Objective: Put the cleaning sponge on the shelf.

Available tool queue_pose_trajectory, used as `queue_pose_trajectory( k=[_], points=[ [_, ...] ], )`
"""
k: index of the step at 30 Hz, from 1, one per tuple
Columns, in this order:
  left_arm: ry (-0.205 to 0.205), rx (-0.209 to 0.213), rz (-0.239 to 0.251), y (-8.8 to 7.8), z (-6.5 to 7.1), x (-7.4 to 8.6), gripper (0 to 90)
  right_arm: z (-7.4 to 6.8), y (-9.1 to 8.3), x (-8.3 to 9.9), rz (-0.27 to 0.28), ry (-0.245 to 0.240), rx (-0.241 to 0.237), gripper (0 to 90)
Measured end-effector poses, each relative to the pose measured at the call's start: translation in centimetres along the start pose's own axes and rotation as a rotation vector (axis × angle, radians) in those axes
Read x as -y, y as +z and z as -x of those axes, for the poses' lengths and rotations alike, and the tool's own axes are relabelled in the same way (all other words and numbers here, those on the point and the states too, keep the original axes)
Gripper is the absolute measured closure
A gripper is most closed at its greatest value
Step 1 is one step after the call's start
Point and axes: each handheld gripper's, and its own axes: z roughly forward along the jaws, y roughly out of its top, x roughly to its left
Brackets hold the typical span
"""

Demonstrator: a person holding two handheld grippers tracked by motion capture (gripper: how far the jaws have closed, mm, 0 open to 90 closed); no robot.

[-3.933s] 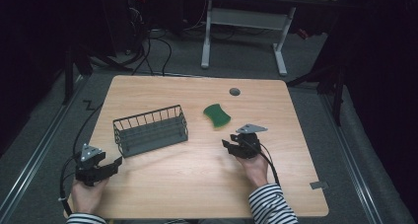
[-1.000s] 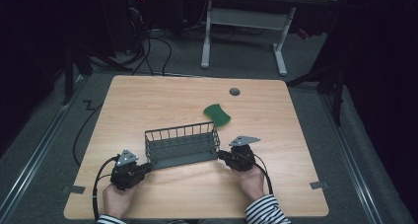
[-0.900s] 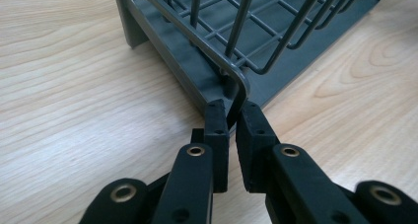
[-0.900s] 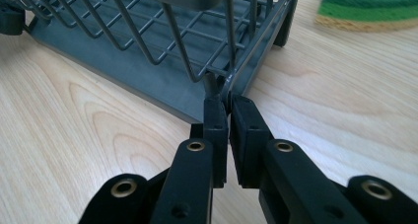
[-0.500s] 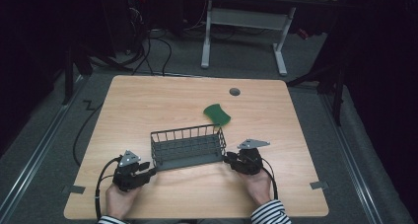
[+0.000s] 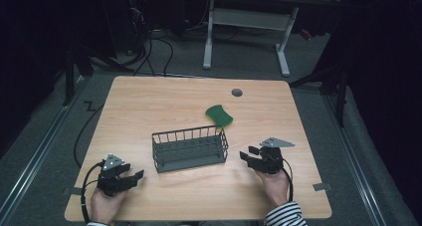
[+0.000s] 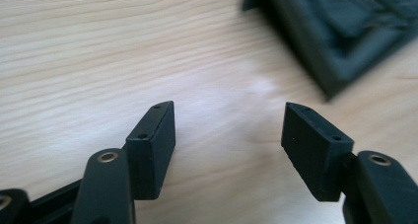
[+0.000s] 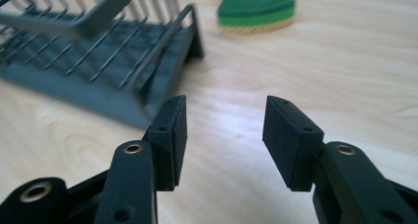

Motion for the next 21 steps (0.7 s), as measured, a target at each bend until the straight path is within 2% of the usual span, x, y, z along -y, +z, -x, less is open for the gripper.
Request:
queue_pose_trajectory(
  k=[4,7,10,15,21],
  points=[
    [-0.023,-0.064,0.01,0.5,-1.2,-0.6,37.7,0.8,0.6,-0.7,-0.007,0.005,0.012,52.3],
    [-0.001,-0.129,0.011,1.1,-1.5,-1.0,35.8,1.2,0.9,-1.2,0.012,0.02,0.008,51.9],
    [0.023,-0.164,0.032,1.5,-1.6,-0.9,34.7,1.7,1.3,-1.9,0.009,0.029,0.014,51.1],
    [0.021,-0.176,0.035,1.6,-1.5,-0.9,33.1,2.5,2.5,-3.4,0.0,0.054,0.016,44.3],
    [0.018,-0.17,0.035,1.6,-1.6,-0.9,32.5,3.1,4.4,-5.8,-0.049,0.034,0.059,39.5]
  ],
)
